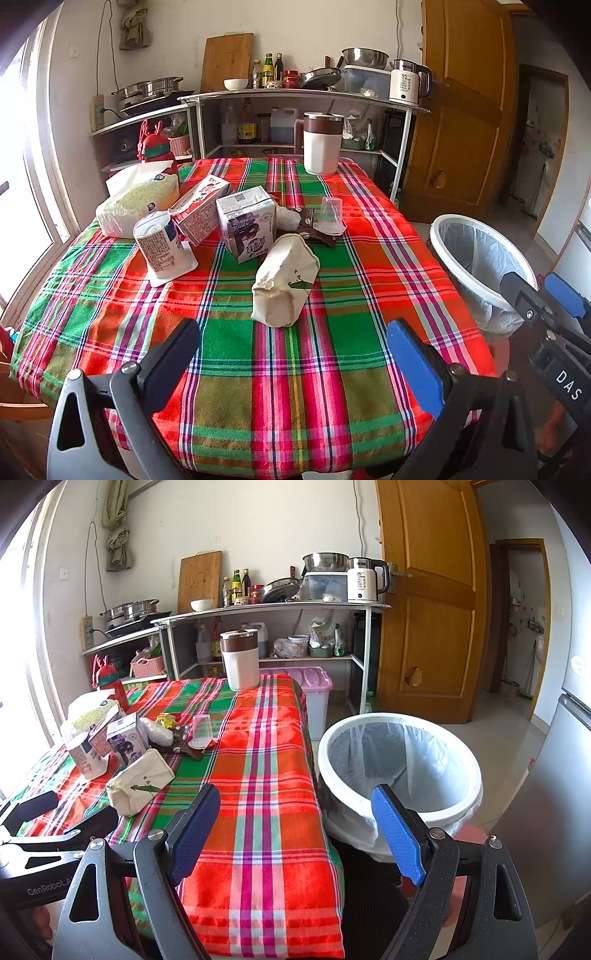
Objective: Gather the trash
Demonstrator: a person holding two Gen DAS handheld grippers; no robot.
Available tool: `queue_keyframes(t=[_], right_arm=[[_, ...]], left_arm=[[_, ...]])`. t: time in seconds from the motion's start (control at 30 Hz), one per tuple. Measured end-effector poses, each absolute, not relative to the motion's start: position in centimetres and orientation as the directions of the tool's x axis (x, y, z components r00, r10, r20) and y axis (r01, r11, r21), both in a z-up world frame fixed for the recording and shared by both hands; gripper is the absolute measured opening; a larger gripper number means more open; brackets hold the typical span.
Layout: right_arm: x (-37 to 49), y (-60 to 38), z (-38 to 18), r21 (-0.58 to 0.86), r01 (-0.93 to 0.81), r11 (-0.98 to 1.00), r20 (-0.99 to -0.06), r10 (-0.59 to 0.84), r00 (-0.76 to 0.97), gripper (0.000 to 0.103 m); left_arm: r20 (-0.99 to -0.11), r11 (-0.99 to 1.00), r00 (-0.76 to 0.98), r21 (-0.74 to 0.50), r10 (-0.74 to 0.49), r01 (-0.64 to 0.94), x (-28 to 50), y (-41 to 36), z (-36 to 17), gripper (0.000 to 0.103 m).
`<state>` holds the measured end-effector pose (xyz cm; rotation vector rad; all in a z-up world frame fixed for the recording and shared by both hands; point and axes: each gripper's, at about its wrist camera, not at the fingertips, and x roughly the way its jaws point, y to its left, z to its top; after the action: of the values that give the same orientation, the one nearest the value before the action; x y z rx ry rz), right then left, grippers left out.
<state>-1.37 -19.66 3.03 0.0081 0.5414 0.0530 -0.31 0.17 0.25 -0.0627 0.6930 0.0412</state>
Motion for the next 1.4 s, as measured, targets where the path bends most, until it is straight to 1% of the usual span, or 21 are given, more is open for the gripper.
queue_keyframes(t=[1.13,1.4], right_arm=[[-1.7,-19.7,3.3,0.022,-0.047,0.999,-0.509,0.052,0.859,0.084],[-0.9,-19.8,3.0,0.033,-0.045,0.998,-0.523,0.056,0.851,0.084]], left_arm=[[-0.642,0.998,0.766,-0.041,0.014,-0.052,-0.5,0.1,0.7,0.102],[-0.664,0.996,0.747,-0.06,0.004,-0.059,0.3,1.1,-0.2,0.102]])
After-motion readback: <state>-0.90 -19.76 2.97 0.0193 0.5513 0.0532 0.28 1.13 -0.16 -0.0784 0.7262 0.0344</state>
